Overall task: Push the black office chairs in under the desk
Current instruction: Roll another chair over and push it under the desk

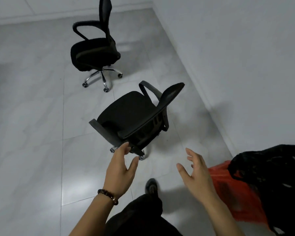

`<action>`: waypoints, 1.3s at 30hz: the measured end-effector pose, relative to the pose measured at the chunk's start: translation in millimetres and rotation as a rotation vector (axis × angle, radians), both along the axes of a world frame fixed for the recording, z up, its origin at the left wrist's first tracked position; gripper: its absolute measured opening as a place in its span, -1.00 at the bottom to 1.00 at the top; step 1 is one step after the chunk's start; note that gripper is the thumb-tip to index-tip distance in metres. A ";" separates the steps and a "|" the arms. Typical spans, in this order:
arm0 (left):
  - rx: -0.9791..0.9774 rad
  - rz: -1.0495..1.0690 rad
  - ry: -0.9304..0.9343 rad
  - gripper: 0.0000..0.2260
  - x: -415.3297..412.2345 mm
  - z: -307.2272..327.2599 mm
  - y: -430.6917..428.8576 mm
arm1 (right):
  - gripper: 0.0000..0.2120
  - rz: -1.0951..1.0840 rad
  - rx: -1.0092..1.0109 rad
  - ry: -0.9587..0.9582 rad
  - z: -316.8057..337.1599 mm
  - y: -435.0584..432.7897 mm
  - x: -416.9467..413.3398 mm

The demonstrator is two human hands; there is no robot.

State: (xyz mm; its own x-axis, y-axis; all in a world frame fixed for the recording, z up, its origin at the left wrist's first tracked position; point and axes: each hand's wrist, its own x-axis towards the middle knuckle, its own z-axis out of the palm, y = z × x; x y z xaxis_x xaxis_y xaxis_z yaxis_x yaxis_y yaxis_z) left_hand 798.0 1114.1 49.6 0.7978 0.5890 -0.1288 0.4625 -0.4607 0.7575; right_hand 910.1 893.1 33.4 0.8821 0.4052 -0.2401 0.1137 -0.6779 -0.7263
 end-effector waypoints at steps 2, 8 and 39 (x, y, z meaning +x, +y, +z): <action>0.001 0.019 -0.018 -0.53 49.7 10.7 6.8 | -0.43 0.029 0.003 -0.034 11.2 12.0 56.4; 0.071 0.030 0.021 -0.53 153.4 18.3 28.3 | -0.44 0.176 0.028 -0.074 29.8 53.0 190.7; -0.139 0.806 0.677 -0.52 385.7 -74.0 -14.0 | -0.38 1.444 -0.507 -0.618 -57.6 274.6 502.9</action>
